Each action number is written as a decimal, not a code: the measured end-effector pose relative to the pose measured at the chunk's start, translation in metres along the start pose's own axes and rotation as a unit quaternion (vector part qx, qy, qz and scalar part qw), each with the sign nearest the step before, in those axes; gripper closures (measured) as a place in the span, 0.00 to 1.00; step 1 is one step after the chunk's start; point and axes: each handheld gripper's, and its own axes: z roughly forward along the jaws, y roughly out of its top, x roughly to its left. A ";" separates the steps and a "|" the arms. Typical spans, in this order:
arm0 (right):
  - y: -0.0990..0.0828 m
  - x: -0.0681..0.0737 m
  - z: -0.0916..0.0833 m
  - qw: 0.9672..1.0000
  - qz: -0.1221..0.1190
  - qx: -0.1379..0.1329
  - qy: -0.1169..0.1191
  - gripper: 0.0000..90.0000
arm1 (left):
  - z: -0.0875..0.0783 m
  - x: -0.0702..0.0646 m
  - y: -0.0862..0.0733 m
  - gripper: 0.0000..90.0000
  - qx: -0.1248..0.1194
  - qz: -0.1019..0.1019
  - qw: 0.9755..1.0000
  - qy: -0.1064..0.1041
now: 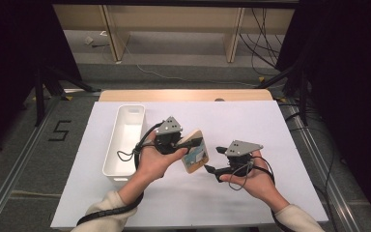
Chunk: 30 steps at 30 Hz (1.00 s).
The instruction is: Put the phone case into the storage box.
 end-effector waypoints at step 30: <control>-0.003 0.001 0.011 0.988 -0.028 -0.002 0.151 0.56 | 0.009 -0.015 -0.001 0.99 0.017 0.013 0.996 -0.088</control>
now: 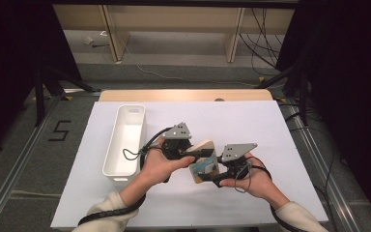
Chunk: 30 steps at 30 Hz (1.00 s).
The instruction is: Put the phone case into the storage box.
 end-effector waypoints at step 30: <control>0.004 -0.008 -0.016 0.996 0.078 -0.004 -0.035 0.96 | -0.004 0.006 0.000 0.09 -0.057 0.045 0.993 0.092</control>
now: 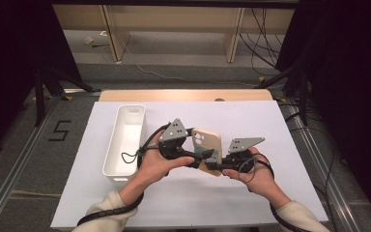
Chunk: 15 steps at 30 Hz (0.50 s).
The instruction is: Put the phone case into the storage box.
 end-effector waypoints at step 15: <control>0.001 0.001 0.005 0.998 0.012 -0.011 -0.054 0.96 | -0.005 0.002 0.002 0.00 -0.016 0.002 0.998 0.053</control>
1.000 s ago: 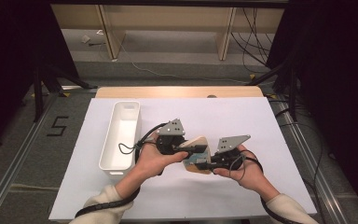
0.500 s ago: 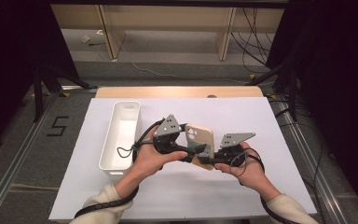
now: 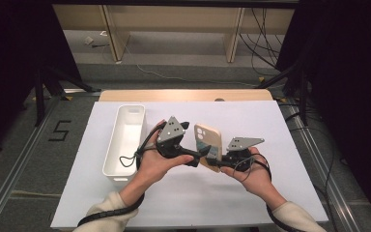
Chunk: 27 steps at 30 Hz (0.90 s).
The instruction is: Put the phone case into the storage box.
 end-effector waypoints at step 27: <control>0.004 0.006 0.010 1.000 -0.001 -0.013 -0.022 0.96 | 0.001 -0.001 0.003 0.00 -0.007 -0.007 0.999 0.036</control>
